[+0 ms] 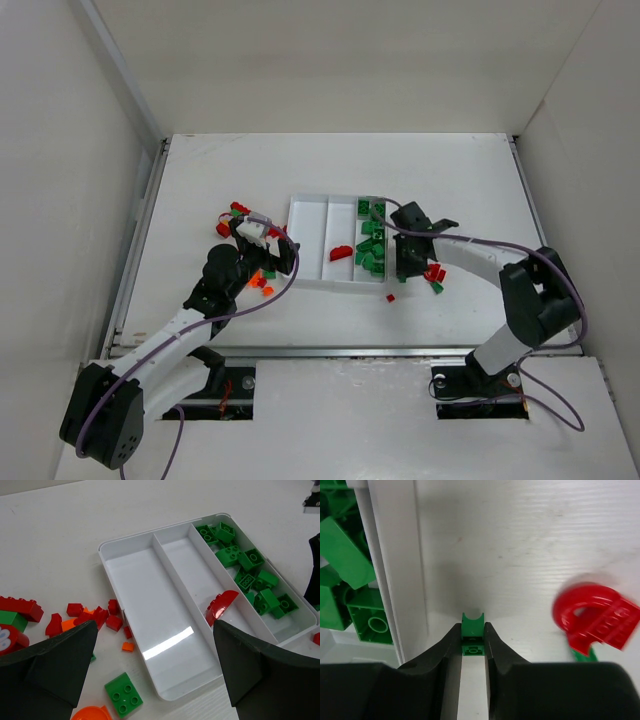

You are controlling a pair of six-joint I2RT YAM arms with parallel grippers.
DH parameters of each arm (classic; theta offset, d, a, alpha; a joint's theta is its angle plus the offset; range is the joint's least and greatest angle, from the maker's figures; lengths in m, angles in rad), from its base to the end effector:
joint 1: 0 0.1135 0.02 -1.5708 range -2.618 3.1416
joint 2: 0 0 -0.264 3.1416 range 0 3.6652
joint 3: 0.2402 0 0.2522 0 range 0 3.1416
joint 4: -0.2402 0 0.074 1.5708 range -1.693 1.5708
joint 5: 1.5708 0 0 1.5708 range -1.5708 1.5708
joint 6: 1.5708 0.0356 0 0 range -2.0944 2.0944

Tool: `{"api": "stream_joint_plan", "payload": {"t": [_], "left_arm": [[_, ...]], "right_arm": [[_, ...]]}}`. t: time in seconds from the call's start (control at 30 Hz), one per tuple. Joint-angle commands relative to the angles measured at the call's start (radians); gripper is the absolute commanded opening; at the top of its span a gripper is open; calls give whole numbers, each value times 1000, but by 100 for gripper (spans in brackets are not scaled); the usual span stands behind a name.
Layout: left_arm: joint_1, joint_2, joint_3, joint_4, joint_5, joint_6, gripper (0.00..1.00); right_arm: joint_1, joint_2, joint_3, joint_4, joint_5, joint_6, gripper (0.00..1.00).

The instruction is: Sort the legos into containers by color

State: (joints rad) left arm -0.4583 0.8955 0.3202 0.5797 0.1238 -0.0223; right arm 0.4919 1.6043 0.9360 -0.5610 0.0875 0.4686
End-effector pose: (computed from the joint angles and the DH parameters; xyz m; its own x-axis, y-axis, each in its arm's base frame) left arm 0.1796 -0.0935 0.2371 -0.0083 -0.0206 -0.9998 0.5497 0.8351 -0.0217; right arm 0.2614 0.1366 0.1695 -0.9418 0.0058 -0.3360 -0.0216 0.9967 0.0778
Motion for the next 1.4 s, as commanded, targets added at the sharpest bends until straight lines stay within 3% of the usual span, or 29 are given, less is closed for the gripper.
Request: {"api": "stream_joint_plan", "payload": {"t": [0.0,0.17,0.47,1.13,1.37], "left_arm": [[-5,-15,16,48,13,9,100],[-5,-15,16,48,13,9,100],[-5,-15,16,48,13,9,100],[-5,-15,16,48,13,9,100],[-5,-15,16,48,13,9,100]], "right_arm": [[7,-102,73,-48,164,56,0],[80,-149,147,35,154,-24,0],[99,19,190,67,-15,-87,0],[2,22,152,3,54,-87,0],[37,22,185,35,12,-137,0]]}}
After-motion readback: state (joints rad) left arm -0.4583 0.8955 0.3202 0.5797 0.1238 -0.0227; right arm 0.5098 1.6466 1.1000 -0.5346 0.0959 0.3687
